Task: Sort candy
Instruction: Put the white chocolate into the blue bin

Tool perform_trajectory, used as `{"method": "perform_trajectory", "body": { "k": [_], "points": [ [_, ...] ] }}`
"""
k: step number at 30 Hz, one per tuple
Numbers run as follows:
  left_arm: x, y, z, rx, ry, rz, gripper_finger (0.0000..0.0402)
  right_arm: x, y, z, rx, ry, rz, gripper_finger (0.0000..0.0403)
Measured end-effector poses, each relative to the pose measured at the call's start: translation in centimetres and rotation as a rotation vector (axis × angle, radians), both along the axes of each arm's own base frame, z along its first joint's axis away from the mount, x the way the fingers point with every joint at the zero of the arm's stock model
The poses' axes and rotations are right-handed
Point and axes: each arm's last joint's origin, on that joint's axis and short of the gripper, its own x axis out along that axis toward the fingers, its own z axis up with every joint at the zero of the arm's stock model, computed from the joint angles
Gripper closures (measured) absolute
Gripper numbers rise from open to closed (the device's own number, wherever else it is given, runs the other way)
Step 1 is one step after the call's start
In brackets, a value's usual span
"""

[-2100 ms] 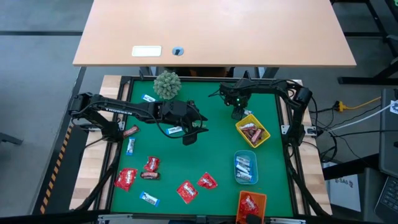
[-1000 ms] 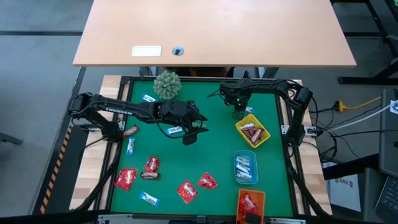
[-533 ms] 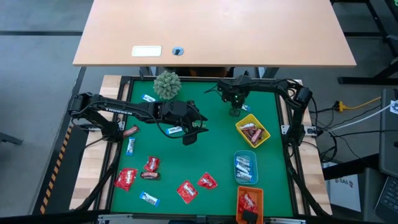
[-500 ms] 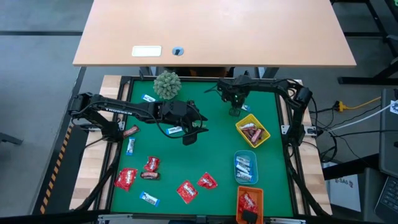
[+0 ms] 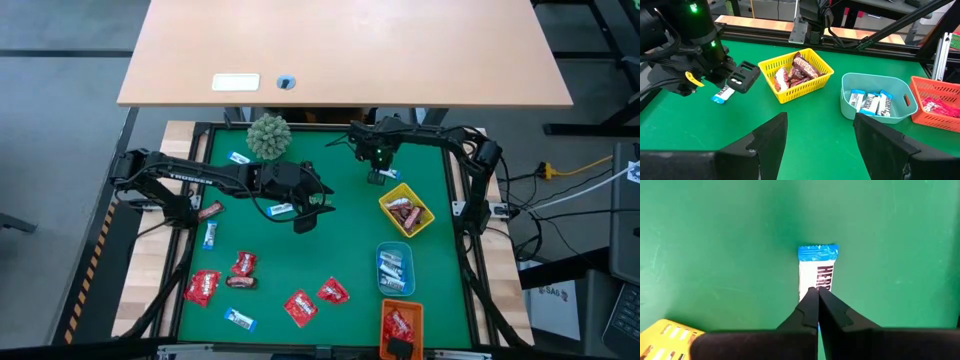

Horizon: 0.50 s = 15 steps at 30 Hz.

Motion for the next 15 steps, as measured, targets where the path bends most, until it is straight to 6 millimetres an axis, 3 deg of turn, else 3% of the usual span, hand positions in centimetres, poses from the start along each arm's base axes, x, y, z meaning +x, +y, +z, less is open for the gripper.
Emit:
{"method": "perform_trajectory", "body": {
  "k": [15],
  "points": [
    [0.00, 0.01, 0.00, 0.000, 0.000, 0.000, 0.0178, -0.32, 0.22, 0.05, 0.026, 0.028, -0.002, 0.0389]
  ]
}}
